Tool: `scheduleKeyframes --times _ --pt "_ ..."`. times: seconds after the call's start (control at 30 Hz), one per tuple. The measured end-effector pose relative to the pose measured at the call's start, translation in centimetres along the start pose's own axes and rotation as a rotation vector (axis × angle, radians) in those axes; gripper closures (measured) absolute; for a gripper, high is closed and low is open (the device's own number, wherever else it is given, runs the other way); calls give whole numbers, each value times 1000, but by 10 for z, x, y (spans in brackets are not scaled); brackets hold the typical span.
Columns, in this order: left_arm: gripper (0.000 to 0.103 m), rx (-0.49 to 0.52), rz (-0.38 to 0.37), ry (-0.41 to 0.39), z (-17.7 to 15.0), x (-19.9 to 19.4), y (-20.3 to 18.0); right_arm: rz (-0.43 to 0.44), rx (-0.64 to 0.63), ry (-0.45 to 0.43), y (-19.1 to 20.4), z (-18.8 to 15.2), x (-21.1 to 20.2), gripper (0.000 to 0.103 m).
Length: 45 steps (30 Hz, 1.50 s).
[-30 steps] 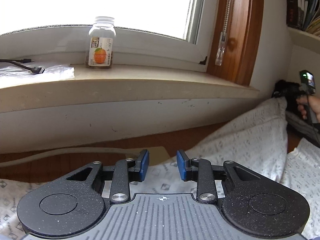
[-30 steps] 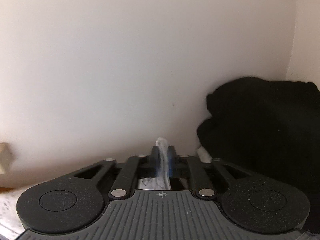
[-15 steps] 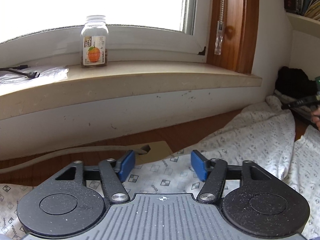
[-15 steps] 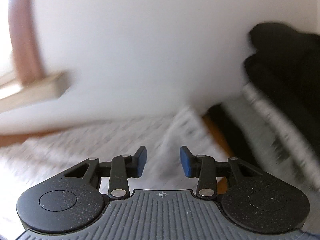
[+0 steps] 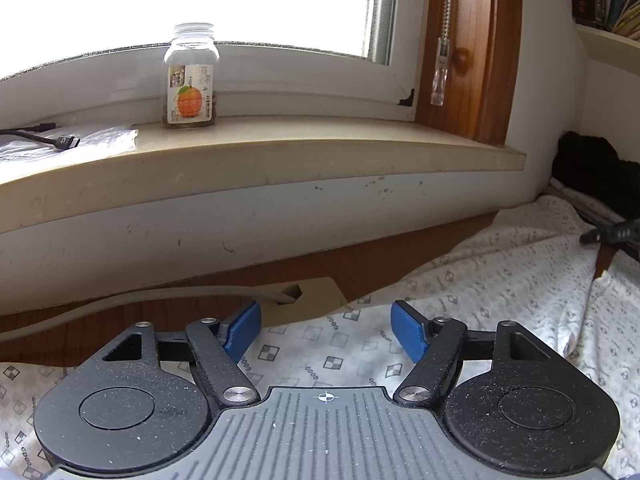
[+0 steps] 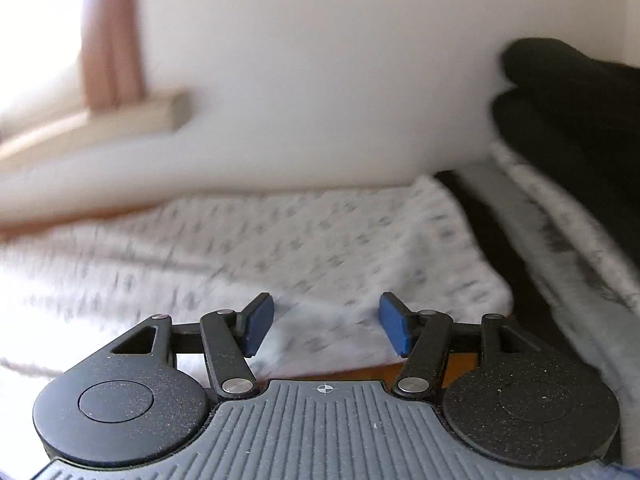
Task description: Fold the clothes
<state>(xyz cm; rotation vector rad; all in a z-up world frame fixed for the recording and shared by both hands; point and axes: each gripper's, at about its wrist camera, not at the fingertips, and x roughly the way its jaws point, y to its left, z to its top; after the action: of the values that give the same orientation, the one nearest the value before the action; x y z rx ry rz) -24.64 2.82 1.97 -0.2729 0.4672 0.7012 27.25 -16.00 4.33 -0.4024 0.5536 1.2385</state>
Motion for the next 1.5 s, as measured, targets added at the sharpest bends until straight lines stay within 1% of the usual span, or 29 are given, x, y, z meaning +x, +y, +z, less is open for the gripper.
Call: scheduleKeyframes --times 0.07,0.2,0.33,0.4,0.47,0.5,0.57,0.63,0.67,0.7,0.73,0.77,0.8,0.83,0.87,0.93,1.0,1.03,1.07,1.13,1.27,1.33,1.4,1.43,1.47,1.5 --pt "26 -2 -1 0 0 0 1 7 -24 -8 8 -7 4 40" --pt "26 -2 0 5 0 0 2 8 -1 -3 -1 -6 8 35" --pt "26 -5 5 7 0 1 2 5 -2 -2 2 -2 -15 34" --pt "26 -16 10 6 0 1 4 7 0 -1 -4 -9 -15 34" --pt "26 -39 28 -9 0 -1 8 9 2 0 1 -9 10 34" --pt "26 -51 28 -16 0 -4 11 10 2 0 0 -8 11 33" --pt "26 -59 52 -15 6 -16 21 11 3 0 -1 -8 11 33" --pt "27 -35 106 -24 12 -37 38 10 2 0 -1 -8 11 33" --pt "30 -23 133 -28 15 -48 47 11 3 1 -1 -8 11 33" --pt "33 24 167 -13 15 -55 58 13 4 1 -1 -8 11 32" --pt "44 71 200 3 16 -63 68 16 4 1 -1 -8 11 31" --pt "53 118 234 19 16 -71 79 19 3 2 -1 -8 11 31" --pt "54 165 267 35 17 -79 89 18 1 2 0 -8 11 30" --pt "56 195 278 80 18 -82 102 18 -1 3 0 -8 11 30" --pt "58 201 292 124 19 -84 117 18 0 2 0 -8 11 30" --pt "58 180 333 177 18 -87 143 17 0 2 1 -7 11 30" --pt "58 168 373 203 11 -88 159 14 -1 2 1 -6 10 29" --pt "54 168 392 214 8 -89 165 13 -1 3 1 -6 10 29" --pt "50 172 416 211 4 -89 169 14 -1 3 1 -6 10 29" --pt "44 188 442 198 -4 -88 171 14 0 3 1 -5 10 28" --pt "43 284 508 194 -9 -81 167 9 -2 3 1 -5 11 27" --pt "44 300 513 198 -8 -76 167 7 -2 3 1 -5 11 27" --pt "61 323 521 200 -8 -74 166 6 -1 3 1 -5 11 26" --pt "83 342 535 206 -8 -73 165 6 0 3 0 -5 11 26" --pt "99 368 545 216 -10 -73 163 7 1 3 0 -6 11 26" --pt "102 395 555 226 -11 -72 162 7 2 3 0 -6 11 26"
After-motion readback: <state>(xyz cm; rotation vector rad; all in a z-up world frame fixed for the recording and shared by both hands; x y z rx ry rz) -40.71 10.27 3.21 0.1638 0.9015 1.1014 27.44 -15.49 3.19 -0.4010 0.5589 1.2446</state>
